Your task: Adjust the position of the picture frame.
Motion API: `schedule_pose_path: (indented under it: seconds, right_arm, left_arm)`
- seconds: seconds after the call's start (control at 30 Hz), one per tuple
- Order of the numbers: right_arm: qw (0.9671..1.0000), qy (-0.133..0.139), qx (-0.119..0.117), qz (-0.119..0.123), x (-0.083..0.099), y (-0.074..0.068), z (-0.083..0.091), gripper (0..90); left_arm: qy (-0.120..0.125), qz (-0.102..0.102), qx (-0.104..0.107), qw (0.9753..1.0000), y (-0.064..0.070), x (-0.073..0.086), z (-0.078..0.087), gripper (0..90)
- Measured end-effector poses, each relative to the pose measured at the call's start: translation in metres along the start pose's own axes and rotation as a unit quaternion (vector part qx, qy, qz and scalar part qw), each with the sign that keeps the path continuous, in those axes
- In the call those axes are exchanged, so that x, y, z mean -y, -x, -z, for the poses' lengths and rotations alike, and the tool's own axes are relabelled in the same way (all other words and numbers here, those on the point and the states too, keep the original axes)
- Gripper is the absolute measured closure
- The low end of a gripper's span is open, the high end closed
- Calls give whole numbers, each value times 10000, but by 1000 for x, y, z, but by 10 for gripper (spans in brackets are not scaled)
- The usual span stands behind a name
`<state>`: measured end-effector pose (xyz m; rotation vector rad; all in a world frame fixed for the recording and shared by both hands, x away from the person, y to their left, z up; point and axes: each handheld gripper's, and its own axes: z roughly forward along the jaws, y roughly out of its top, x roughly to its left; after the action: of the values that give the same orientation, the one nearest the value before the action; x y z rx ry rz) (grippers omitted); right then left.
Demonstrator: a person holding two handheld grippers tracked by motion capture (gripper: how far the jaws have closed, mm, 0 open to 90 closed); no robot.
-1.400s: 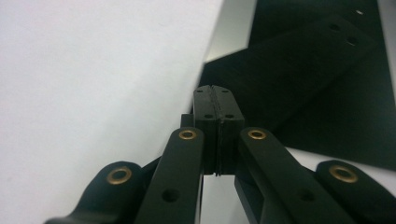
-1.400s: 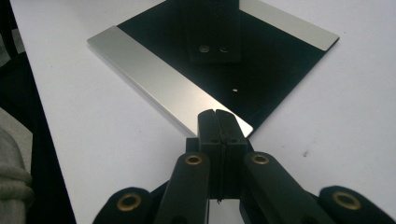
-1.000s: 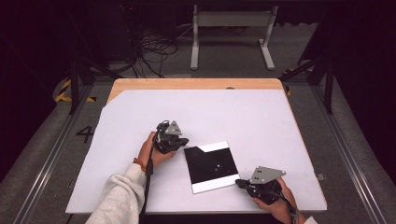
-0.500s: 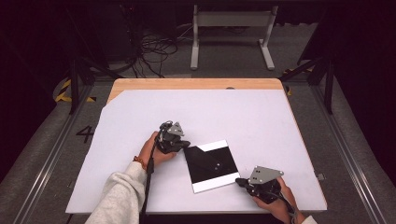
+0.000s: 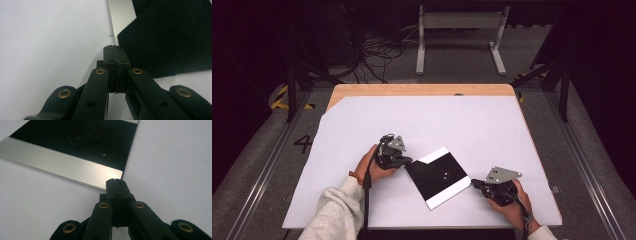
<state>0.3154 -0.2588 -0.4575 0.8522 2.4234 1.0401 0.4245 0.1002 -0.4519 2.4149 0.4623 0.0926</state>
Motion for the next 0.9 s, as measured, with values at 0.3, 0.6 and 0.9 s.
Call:
schedule_pose_path:
  seconds: [0.3,0.6,0.9]
  right_arm:
    - [9995,-16,29,-324,-12,21,-14,900]
    - [9992,-41,132,-370,-22,31,-30,900]
    - [9995,-79,233,-180,-33,28,-37,900]
  left_arm:
    - [-61,-172,-14,9998,25,13,8,900]
    - [-62,-294,-68,9995,41,21,14,900]
    - [1,-311,-67,9995,47,28,17,900]
